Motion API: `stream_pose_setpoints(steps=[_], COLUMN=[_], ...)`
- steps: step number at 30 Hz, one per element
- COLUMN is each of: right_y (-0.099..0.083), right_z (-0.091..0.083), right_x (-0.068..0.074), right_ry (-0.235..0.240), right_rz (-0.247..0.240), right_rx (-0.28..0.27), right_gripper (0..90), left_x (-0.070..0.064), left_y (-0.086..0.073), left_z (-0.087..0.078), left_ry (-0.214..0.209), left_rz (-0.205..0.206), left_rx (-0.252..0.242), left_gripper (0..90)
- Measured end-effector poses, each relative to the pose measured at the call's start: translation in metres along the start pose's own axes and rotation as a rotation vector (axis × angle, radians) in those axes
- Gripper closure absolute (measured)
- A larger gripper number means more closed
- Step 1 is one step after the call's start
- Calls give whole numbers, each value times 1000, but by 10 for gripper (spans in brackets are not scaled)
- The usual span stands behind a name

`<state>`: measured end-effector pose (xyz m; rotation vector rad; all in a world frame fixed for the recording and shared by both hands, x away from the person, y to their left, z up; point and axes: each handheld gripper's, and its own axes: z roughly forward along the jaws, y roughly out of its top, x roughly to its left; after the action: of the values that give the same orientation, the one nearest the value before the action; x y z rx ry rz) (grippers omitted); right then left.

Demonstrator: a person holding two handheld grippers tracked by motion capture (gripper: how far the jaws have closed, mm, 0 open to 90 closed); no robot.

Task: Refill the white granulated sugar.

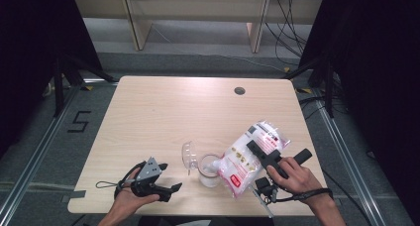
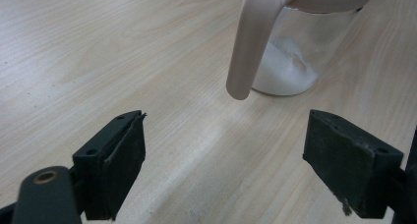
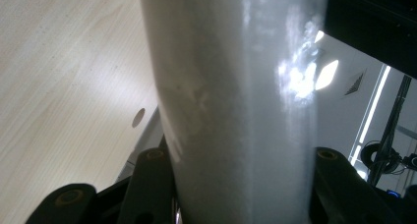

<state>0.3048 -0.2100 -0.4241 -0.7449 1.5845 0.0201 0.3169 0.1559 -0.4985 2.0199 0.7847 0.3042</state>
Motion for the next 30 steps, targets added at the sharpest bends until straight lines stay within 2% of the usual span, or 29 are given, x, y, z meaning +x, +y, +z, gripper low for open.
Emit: stream_pose_setpoints(steps=[4, 6, 8, 9, 11, 13, 19, 20, 27, 28, 30], right_y=[-1, -2, -2, -2, -2, -3, -4, -3, -4, -4, -4], right_z=[0, 1, 0, 0, 0, 0, 0, 0, 0, 0, 0], right_x=[0, -1, 0, -1, 0, -2, -1, 0, -1, 0, 0], right_ry=[4, -11, 0, -2, -1, -7, -1, 2, -8, -6, -8], right_rz=[3, -13, 12, 0, 11, -8, 1, 17, 15, 38, 31], right_rx=[1, -9, -1, -5, -3, -8, -4, -1, -6, 1, -1], right_gripper=[627, 628, 629, 630, 631, 631, 633, 633, 634, 634, 634], left_x=[0, 0, 0, 0, 0, 0, 0, 0, 0, 0, 0], left_y=[0, 0, 0, 0, 0, 0, 0, 0, 0, 0, -1], left_z=[0, 0, 0, 0, 0, 0, 0, 0, 0, 1, 1], left_ry=[0, 0, 0, 1, 0, 0, 4, 4, 5, 10, 13], left_rz=[1, 0, 1, 4, 1, 1, 5, 5, 3, 3, 3], left_rx=[0, 0, 0, 0, 0, 0, 2, 4, 3, -3, -6], left_gripper=[155, 155, 155, 155, 155, 155, 155, 155, 155, 155, 155])
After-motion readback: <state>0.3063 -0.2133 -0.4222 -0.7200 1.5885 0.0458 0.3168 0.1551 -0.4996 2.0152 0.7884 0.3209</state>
